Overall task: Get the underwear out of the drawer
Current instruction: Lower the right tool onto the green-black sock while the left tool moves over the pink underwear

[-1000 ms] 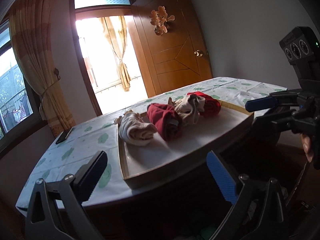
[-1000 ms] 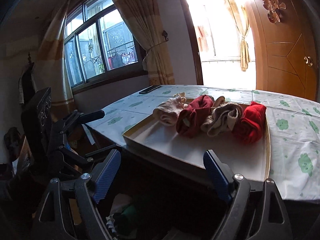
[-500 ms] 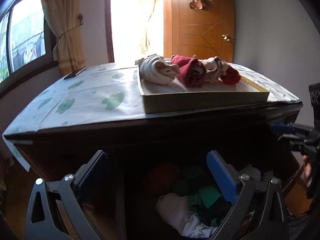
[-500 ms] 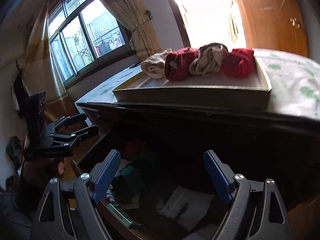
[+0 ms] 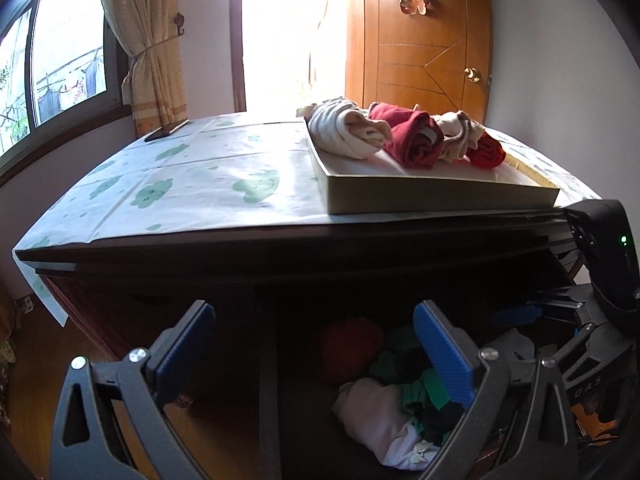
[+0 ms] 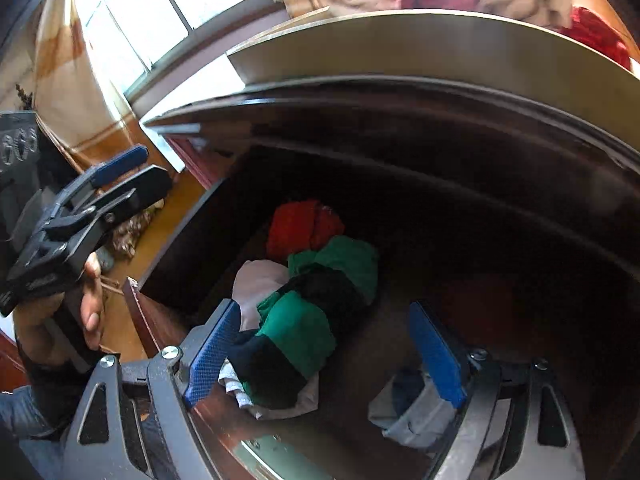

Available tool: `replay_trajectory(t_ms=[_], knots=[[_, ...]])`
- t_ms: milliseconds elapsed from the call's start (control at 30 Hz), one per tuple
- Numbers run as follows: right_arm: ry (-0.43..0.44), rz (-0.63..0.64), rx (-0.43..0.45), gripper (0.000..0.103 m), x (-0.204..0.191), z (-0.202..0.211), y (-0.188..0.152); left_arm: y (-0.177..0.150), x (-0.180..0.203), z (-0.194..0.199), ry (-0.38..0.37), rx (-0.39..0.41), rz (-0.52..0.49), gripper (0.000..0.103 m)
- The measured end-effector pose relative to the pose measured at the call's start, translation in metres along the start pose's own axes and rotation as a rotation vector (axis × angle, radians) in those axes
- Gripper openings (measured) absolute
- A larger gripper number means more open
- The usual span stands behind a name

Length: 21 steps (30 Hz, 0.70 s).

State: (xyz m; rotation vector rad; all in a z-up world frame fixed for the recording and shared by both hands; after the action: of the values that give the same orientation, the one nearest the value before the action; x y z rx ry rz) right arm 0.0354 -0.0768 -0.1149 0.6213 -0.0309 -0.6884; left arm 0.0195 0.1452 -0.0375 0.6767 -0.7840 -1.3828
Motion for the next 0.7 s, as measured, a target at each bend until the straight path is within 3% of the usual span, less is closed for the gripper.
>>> replay_trajectory(t_ms=[200,267,400,500,700], knots=[[-0.031,0.056,-0.134,0.087,-0.014,-0.03,0.008,0.001,-0.005,0.004,0.021,0.016,0.006,0.101],[-0.023,0.056,-0.17,0.082,-0.015,-0.039,0.009,0.002,-0.007,0.005,0.026,0.02,0.009,0.101],[0.009,0.057,-0.239,0.064,-0.015,-0.053,0.011,0.002,-0.009,0.005,0.018,0.021,0.02,0.101],[0.041,0.06,-0.302,0.062,-0.014,-0.063,0.01,0.001,-0.005,0.004,0.011,0.017,0.014,0.101],[0.066,0.095,-0.271,0.028,-0.013,-0.059,0.005,-0.001,0.003,0.002,-0.001,0.007,-0.007,0.101]])
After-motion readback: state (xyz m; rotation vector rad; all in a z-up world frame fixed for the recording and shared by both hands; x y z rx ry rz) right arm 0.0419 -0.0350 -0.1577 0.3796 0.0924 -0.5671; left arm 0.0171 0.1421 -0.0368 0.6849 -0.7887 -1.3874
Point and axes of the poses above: each gripper's, at about its wrist camera, not at the fingertips, and z roughly against the way its jaws point, x to its right, y to its top, the point moved 1 cm from there along -z, roughly the way its jaws point, and after that the axes turned 7 degrees about -y, right-handed, at the moved point
